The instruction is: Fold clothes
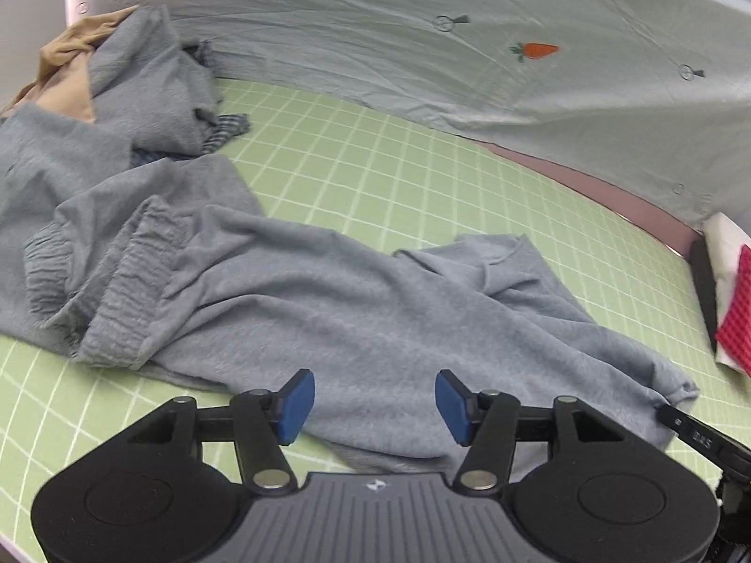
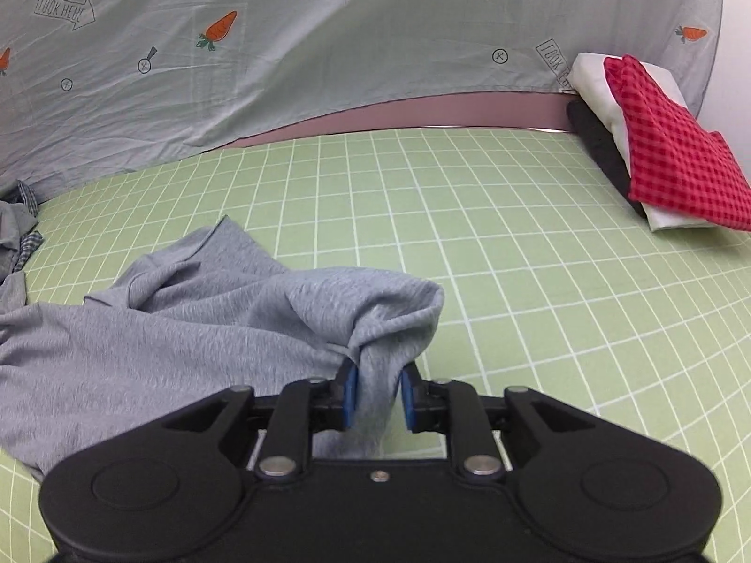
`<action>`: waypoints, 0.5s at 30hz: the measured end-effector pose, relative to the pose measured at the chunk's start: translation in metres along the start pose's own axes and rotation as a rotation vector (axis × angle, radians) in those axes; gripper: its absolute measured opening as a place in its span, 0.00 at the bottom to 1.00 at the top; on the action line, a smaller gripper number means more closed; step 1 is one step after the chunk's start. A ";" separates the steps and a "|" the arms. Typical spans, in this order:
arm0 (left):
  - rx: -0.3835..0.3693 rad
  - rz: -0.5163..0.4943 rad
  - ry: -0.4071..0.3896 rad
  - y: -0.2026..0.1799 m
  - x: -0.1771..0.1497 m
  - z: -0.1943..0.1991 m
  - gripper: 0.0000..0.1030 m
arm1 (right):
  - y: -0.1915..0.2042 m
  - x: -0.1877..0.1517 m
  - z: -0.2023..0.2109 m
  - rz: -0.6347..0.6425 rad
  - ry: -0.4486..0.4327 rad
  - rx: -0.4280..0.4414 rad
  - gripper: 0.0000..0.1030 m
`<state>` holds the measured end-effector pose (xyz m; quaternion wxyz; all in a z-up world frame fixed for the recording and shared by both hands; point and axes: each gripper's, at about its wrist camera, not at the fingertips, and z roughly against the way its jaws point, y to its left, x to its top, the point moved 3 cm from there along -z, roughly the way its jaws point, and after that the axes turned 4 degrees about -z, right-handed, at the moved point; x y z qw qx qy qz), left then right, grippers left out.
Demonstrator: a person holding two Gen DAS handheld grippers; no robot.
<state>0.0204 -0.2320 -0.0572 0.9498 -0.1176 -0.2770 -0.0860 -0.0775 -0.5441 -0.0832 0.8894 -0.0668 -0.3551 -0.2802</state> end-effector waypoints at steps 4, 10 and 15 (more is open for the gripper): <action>0.112 0.106 0.015 0.043 -0.009 0.000 0.64 | -0.004 0.000 0.005 -0.012 -0.020 -0.002 0.45; 0.208 0.254 0.047 0.105 -0.014 -0.004 0.69 | -0.016 0.011 0.008 -0.126 -0.065 -0.051 0.69; 0.247 0.296 0.059 0.132 -0.005 -0.022 0.75 | -0.009 0.023 -0.016 -0.140 -0.043 -0.066 0.75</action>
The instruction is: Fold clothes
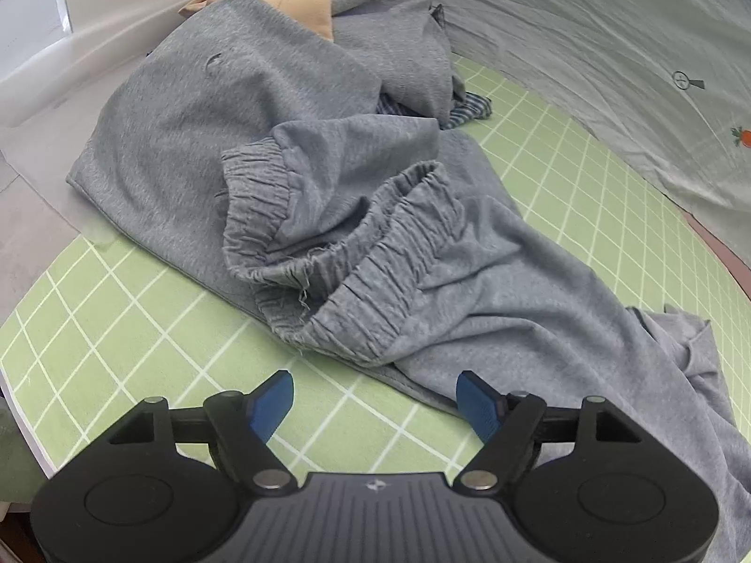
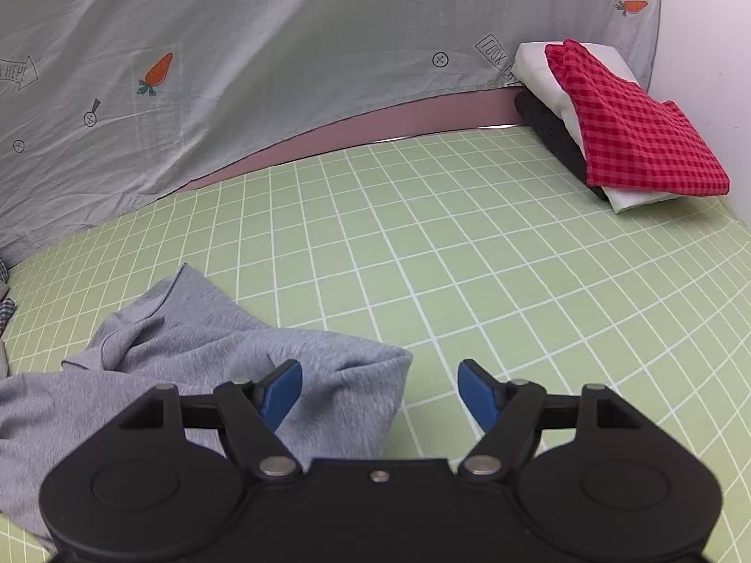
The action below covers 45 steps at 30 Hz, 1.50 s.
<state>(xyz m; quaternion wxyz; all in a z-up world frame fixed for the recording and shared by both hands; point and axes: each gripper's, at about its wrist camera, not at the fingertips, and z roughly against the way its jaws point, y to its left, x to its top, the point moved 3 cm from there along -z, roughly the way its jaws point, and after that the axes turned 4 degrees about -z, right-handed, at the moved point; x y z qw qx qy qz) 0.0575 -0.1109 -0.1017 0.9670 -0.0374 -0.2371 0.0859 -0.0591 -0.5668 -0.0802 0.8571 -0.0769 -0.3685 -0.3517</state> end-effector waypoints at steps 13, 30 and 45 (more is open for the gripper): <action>0.063 0.013 0.041 -0.001 0.036 -0.051 0.81 | 0.077 0.022 -0.091 0.238 0.176 0.104 0.83; 0.078 -0.113 0.014 -0.045 0.050 -0.055 0.22 | 0.064 0.029 -0.115 0.288 0.141 0.139 0.01; -0.263 -0.583 0.049 -0.281 0.023 -0.063 0.19 | -0.190 0.041 -0.087 0.014 0.108 -0.410 0.00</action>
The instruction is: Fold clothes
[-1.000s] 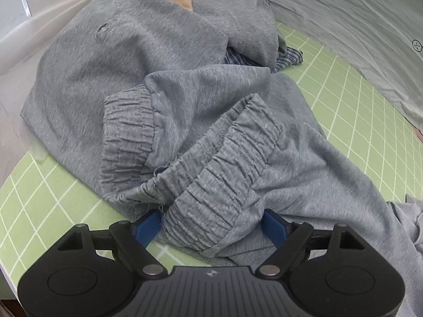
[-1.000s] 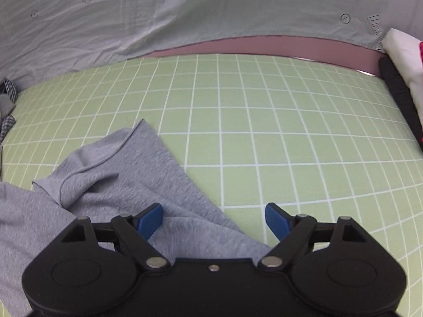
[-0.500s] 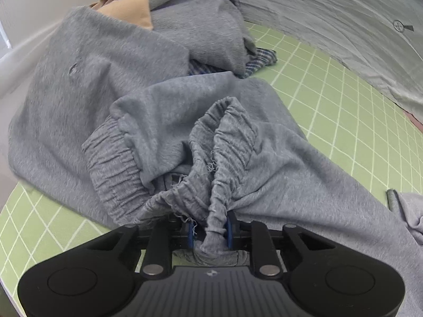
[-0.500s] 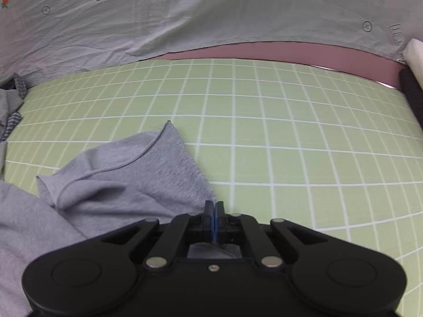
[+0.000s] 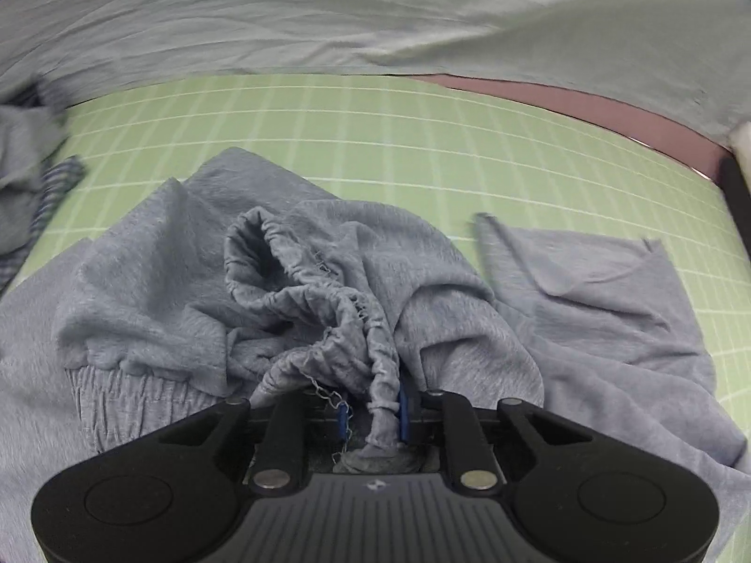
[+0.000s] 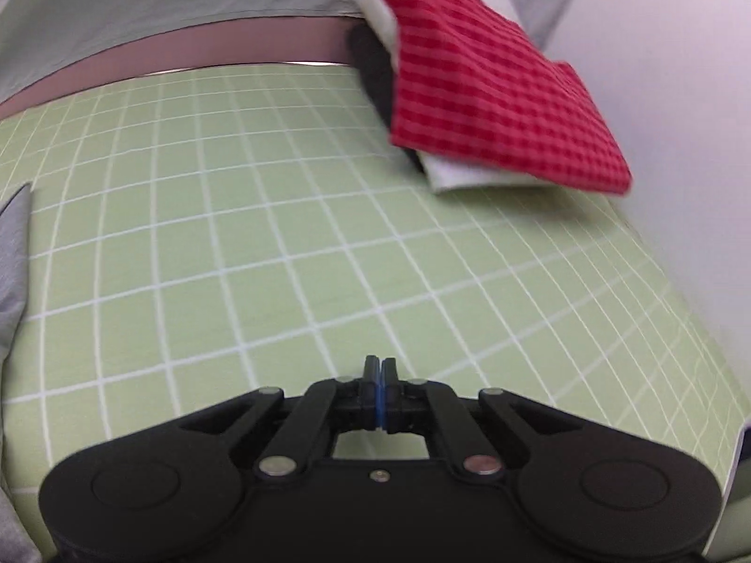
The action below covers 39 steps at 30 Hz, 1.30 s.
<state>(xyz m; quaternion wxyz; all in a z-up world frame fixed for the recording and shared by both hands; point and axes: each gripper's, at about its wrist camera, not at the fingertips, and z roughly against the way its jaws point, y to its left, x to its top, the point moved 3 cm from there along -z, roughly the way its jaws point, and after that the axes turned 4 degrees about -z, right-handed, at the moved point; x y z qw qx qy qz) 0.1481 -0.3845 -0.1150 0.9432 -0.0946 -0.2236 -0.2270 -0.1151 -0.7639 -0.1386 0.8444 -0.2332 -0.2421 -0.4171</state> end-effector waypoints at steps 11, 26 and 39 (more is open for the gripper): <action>-0.052 0.107 0.047 0.023 -0.028 0.004 0.19 | 0.066 0.004 0.022 -0.082 -0.007 0.234 0.41; -0.036 0.154 0.045 0.052 -0.037 0.012 0.20 | 0.206 0.008 0.046 0.208 -0.024 0.492 0.21; 0.056 0.277 0.053 0.100 -0.054 0.031 0.20 | 0.008 0.026 -0.021 -0.170 0.011 -0.023 0.03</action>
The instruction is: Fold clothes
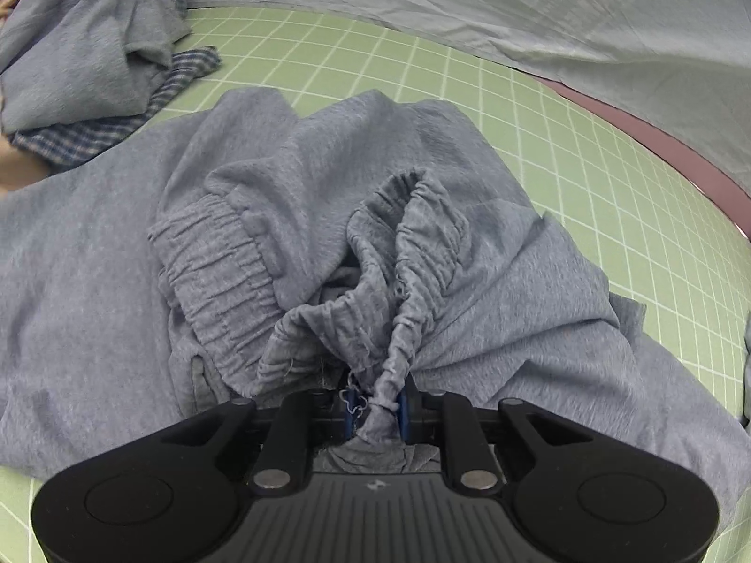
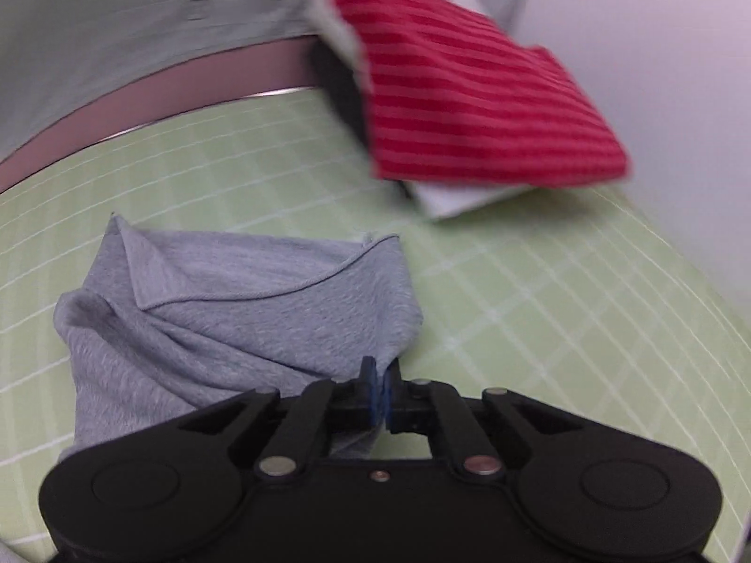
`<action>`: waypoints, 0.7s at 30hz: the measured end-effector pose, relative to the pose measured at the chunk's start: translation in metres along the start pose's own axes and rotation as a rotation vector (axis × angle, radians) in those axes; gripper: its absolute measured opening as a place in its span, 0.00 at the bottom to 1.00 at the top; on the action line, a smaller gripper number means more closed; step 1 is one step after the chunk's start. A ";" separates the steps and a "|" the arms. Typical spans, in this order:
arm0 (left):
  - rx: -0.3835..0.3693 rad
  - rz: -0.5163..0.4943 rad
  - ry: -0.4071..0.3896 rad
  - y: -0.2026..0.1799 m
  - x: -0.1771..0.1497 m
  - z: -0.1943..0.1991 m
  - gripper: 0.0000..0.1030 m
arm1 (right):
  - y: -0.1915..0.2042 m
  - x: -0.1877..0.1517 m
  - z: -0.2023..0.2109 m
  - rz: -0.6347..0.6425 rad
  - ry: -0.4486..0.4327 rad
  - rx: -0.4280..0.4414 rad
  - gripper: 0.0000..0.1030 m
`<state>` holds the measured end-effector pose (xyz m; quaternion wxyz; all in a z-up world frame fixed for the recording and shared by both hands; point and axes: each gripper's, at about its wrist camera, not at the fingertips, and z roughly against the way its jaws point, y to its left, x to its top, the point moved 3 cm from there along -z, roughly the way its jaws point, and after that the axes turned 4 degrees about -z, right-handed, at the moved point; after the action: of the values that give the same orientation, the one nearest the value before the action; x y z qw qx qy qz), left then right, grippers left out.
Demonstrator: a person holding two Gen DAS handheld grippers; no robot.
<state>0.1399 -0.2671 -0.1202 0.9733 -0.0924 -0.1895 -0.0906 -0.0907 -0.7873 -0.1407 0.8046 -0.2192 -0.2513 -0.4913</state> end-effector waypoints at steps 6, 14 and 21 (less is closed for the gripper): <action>0.007 0.083 -0.031 0.021 0.000 0.015 0.30 | -0.050 -0.022 0.006 -0.068 0.011 -0.044 0.08; 0.055 0.129 -0.175 0.042 0.012 0.053 0.76 | -0.036 -0.029 0.015 -0.133 0.014 -0.030 0.29; 0.177 0.235 -0.113 0.093 0.025 0.026 0.82 | -0.030 -0.026 0.014 -0.118 0.008 -0.045 0.32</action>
<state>0.1727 -0.1755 -0.1005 0.9693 -0.0328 -0.2393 0.0461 -0.1308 -0.7739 -0.1424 0.7701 -0.2202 -0.2496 -0.5442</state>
